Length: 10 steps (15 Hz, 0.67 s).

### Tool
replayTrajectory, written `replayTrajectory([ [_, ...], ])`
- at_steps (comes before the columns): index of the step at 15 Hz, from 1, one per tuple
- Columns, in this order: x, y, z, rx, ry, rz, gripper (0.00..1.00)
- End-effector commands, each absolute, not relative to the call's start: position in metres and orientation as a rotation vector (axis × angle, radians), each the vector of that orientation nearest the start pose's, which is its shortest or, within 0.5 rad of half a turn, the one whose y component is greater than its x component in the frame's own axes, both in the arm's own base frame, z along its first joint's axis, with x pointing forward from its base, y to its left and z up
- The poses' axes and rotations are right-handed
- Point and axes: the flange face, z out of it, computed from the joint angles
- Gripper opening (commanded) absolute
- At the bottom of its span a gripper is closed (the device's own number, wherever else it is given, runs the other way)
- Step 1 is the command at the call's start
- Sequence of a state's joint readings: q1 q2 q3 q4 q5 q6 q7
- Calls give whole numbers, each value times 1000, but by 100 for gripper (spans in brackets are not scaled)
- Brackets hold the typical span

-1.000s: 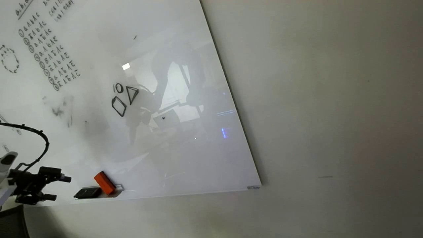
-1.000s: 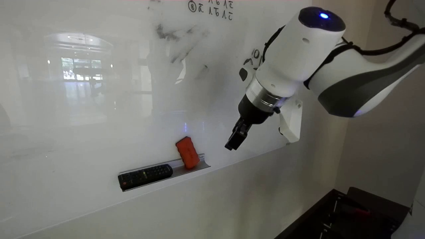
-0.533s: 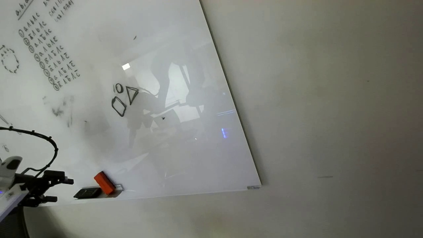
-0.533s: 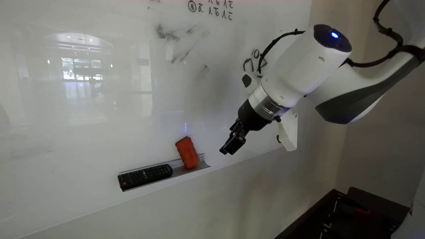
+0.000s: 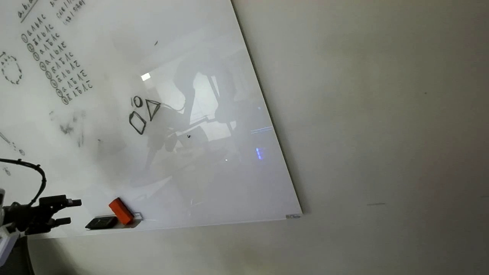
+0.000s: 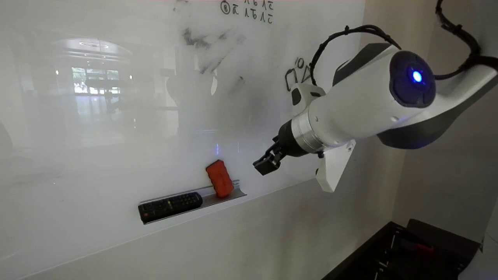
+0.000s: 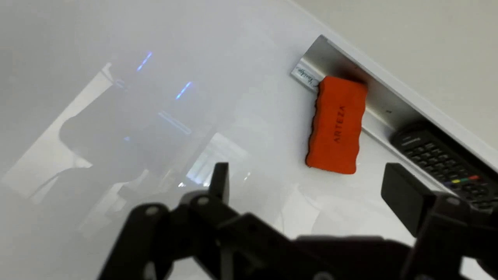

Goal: Wipe the writing on the board with the orange duster.

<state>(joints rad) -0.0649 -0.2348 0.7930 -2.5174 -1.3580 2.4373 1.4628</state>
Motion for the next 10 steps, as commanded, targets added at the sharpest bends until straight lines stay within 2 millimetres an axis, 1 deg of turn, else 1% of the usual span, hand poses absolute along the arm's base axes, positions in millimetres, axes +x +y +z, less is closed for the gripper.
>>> replayTrajectory([
  [1,353,300,334,-3137,-513,-1822,100],
  [3,359,290,326,-3118,-513,-1881,100],
  [7,382,264,311,-3001,-703,-1800,100],
  [8,373,270,314,-3055,-653,-1831,100],
  [9,378,262,311,-3062,-651,-1808,100],
  [10,379,261,309,-3070,-646,-1800,100],
])
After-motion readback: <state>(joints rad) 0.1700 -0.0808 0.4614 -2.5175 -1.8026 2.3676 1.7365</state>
